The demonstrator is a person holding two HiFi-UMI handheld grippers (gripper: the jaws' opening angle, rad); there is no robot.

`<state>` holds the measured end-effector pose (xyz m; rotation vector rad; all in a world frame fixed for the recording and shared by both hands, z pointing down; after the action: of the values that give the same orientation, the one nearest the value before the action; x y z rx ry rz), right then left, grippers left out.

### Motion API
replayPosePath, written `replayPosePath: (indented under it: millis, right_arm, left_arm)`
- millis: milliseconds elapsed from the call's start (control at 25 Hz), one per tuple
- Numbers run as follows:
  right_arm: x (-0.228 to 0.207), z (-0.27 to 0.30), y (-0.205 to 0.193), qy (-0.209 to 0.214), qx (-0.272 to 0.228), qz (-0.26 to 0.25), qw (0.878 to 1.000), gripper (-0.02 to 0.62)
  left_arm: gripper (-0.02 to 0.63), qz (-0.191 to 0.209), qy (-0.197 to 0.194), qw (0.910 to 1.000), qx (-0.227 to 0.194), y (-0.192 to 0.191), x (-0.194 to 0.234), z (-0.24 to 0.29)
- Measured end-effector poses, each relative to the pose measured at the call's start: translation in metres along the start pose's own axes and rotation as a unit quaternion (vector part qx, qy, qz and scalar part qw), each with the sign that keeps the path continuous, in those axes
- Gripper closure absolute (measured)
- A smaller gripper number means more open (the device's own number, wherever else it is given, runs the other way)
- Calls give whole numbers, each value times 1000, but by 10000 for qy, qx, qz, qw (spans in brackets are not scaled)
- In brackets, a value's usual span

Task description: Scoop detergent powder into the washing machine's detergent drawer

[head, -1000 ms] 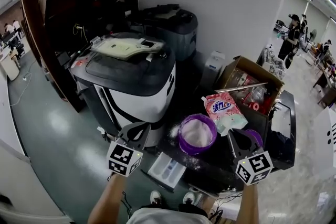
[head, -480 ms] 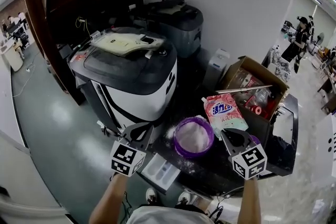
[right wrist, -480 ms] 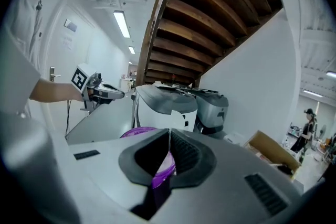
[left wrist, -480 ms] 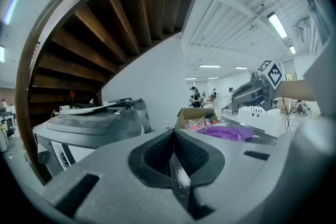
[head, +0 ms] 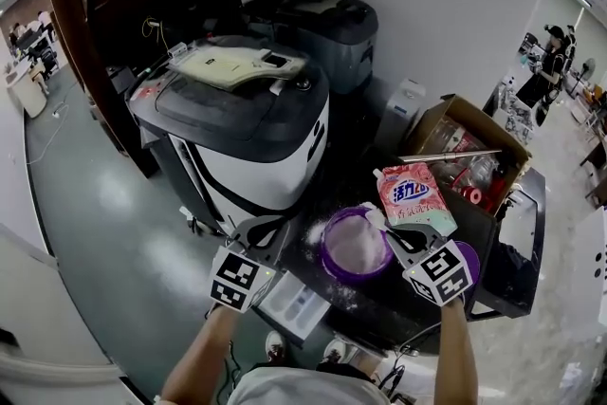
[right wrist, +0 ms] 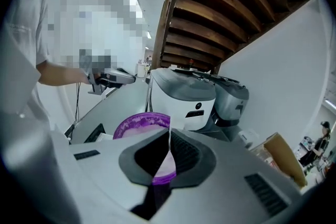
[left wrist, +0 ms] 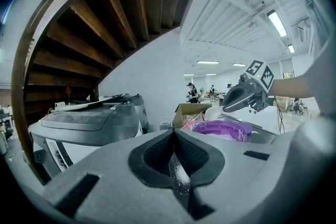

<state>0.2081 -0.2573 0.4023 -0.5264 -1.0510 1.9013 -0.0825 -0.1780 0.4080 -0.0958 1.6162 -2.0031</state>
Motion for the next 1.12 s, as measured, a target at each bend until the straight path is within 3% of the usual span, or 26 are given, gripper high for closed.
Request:
replayPosePath:
  millis: [560, 800, 1120]
  right_arm:
    - [1, 40, -1, 444, 1195, -706, 9893, 591]
    - [2, 55, 0, 520, 1694, -1189, 9770, 591]
    - [1, 70, 2, 800, 2164, -1455, 9621, 591]
  left_arm:
    - [597, -62, -70, 9997, 214, -17, 6, 2]
    - [597, -88, -77, 9996, 251, -21, 8, 5]
    - [597, -182, -86, 9993, 321, -28, 13, 7]
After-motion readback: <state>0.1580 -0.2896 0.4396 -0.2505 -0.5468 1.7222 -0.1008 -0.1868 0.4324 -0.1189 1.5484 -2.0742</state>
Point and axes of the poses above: the fingertips, and each gripper's own axes: z forward along the fingers, x to its left, y out of its top, the point moved 9 cm from there along -z, backward along the fingers, and after that the axes turned 11 degrees about z, right-handed, at the moved point
